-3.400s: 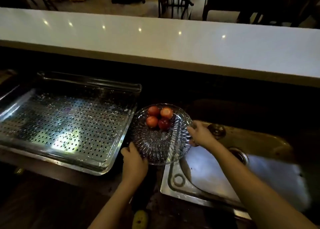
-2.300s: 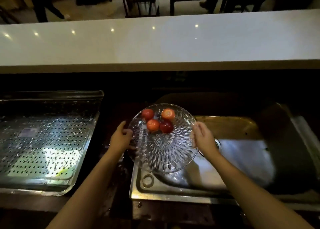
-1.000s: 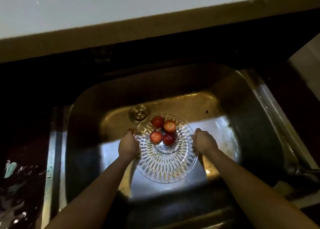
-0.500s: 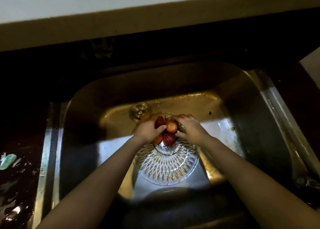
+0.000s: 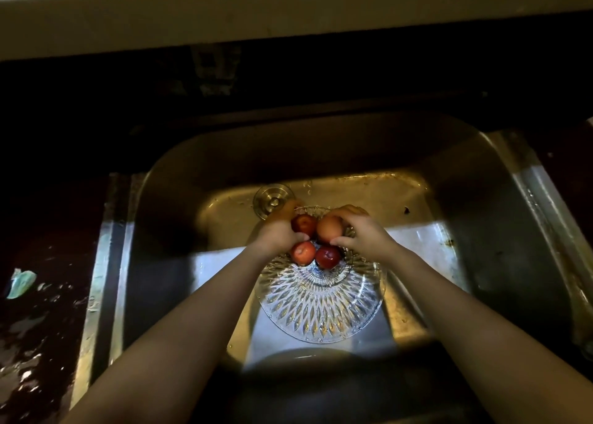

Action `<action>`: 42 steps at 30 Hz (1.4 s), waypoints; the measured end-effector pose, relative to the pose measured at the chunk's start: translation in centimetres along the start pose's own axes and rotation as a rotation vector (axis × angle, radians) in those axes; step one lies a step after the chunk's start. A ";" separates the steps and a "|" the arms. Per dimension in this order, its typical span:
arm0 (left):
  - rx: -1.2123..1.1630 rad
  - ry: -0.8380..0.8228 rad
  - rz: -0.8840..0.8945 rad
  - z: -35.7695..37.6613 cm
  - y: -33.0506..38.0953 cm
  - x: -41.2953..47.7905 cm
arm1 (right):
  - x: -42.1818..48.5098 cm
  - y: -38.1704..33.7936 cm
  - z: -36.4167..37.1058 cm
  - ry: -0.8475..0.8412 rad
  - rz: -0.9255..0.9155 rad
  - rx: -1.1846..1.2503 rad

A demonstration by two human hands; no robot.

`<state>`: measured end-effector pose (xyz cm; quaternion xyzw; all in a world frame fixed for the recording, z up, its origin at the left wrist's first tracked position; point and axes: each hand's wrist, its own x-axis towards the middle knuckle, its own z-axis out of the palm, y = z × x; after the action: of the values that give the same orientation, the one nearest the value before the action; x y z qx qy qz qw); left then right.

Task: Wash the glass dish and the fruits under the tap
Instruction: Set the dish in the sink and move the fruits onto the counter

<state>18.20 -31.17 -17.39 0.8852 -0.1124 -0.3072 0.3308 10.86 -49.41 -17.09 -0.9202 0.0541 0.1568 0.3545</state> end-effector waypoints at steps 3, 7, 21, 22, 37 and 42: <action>-0.029 0.030 0.016 -1.5 0.8 -1.5 | -0.3 -1.6 -1.0 -0.002 -0.011 0.069; -0.033 0.188 -0.006 -5.7 1.6 -5.1 | -0.2 -6.4 -3.4 -0.025 -0.094 0.055; -0.133 0.824 -0.179 -19.4 -5.4 -21.3 | 3.4 -29.2 1.3 -0.084 -0.602 0.138; -0.136 0.838 -0.210 -19.5 -6.2 -21.9 | 3.6 -30.2 2.1 -0.091 -0.608 0.130; -0.245 0.841 -0.310 -18.6 -10.1 -22.6 | 5.3 -32.5 7.0 -0.175 -0.644 -0.114; -0.215 0.785 -0.302 -18.9 -9.6 -22.9 | 5.2 -32.4 6.8 -0.197 -0.624 -0.125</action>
<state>11.83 -4.90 -1.72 0.9020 0.1853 -0.0023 0.3900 20.86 -20.74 -2.93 -0.8928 -0.2745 0.1319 0.3318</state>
